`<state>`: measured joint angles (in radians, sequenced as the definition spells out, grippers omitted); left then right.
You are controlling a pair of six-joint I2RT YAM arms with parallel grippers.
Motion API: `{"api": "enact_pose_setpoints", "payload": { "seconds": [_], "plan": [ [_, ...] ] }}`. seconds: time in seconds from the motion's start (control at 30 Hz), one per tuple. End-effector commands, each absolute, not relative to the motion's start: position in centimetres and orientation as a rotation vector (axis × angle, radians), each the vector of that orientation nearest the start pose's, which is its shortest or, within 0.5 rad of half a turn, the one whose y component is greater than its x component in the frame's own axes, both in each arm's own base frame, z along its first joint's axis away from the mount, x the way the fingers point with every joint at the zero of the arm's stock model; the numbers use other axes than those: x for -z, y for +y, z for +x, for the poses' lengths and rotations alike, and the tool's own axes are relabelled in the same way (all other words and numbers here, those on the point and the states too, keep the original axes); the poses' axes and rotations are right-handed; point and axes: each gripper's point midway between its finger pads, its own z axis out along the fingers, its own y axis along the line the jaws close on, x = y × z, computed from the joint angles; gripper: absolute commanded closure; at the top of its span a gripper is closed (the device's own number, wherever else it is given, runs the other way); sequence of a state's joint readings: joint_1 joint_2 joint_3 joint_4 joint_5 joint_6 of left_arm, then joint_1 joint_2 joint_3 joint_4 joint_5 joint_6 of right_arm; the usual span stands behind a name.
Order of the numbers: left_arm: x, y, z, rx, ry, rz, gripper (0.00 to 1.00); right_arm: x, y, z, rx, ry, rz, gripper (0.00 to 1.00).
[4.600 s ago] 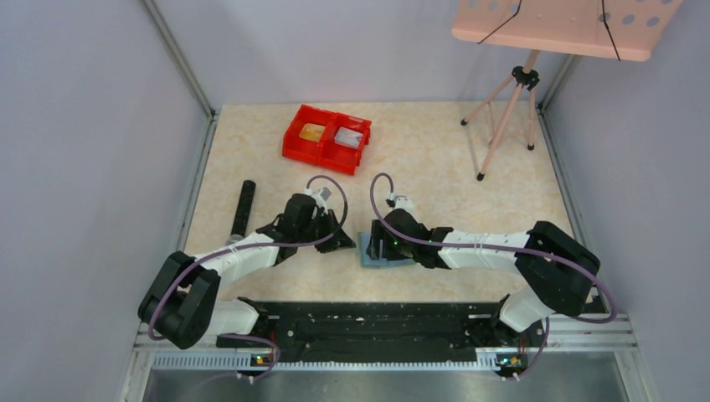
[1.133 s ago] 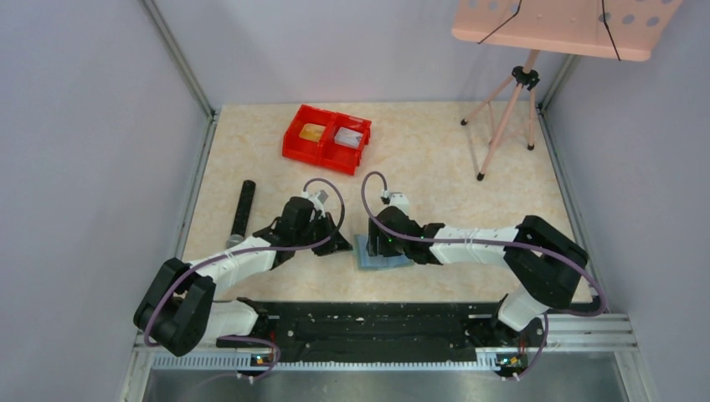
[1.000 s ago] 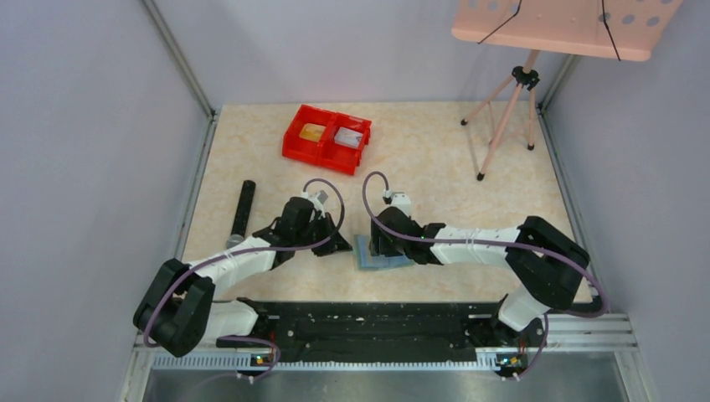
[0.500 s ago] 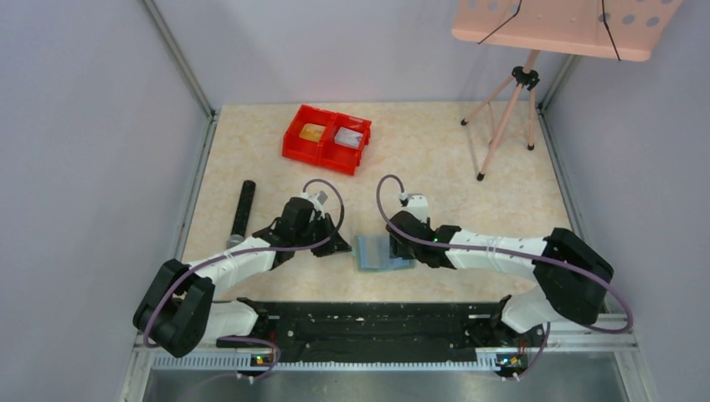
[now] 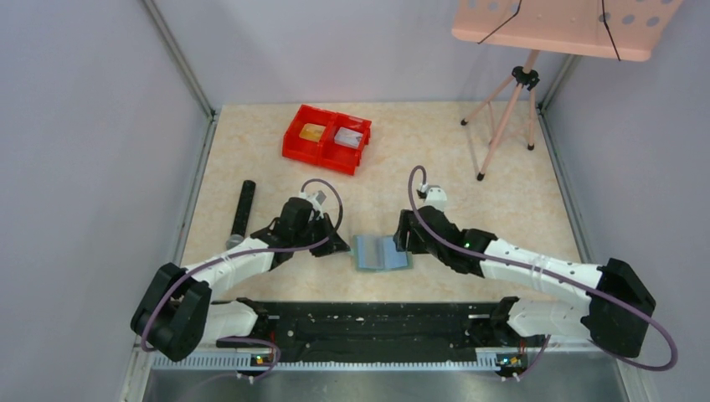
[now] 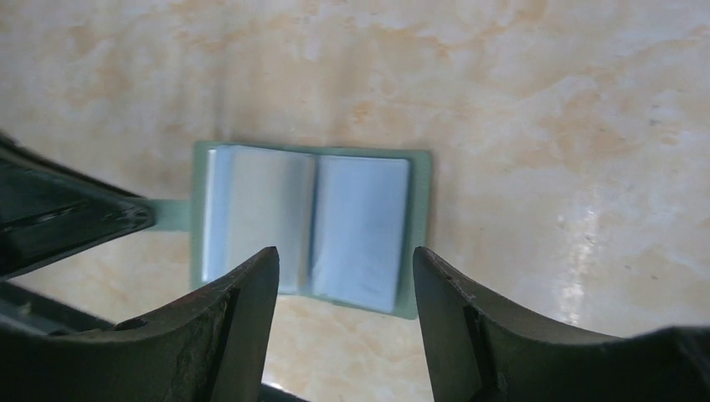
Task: Take the credit cards out of the card holder
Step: Remove the credit card from the card holder.
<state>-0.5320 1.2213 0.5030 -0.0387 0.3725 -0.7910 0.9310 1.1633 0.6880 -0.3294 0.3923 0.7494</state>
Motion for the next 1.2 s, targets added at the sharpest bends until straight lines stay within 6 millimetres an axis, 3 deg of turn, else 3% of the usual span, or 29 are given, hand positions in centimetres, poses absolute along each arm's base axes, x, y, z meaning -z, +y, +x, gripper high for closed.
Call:
{"api": "enact_pose_setpoints", "payload": {
  "seconds": [0.0, 0.1, 0.27, 0.57, 0.73, 1.0, 1.17],
  "plan": [
    [-9.0, -23.7, 22.1, 1.074, 2.453, -0.098, 1.0, -13.5, 26.9, 21.9, -0.724, 2.203, -0.067, 0.41],
    [-8.9, -23.7, 21.9, 1.08, 2.458, -0.102, 1.0, -13.4, 28.4, 22.0, -0.783, 2.206, -0.078, 0.43],
    [-8.7, -23.8, 21.6, 1.103, 2.461, -0.112, 1.0, -10.5, 29.7, 22.3, -0.755, 2.289, -0.095, 0.37],
    [-8.6, -23.8, 21.4, 1.107, 2.468, -0.114, 1.0, -8.0, 31.9, 22.5, -0.754, 2.334, -0.13, 0.33],
    [-9.1, -24.0, 21.8, 1.124, 2.437, -0.105, 1.0, -6.1, 32.0, 22.5, -0.696, 2.388, -0.15, 0.32],
    [-8.8, -24.0, 21.8, 1.121, 2.446, -0.107, 1.0, -5.1, 32.8, 22.2, -0.681, 2.408, -0.176, 0.31],
    [-9.0, -24.0, 21.8, 1.117, 2.438, -0.105, 1.0, -4.1, 32.2, 22.0, -0.624, 2.438, -0.172, 0.33]
  ]
}}
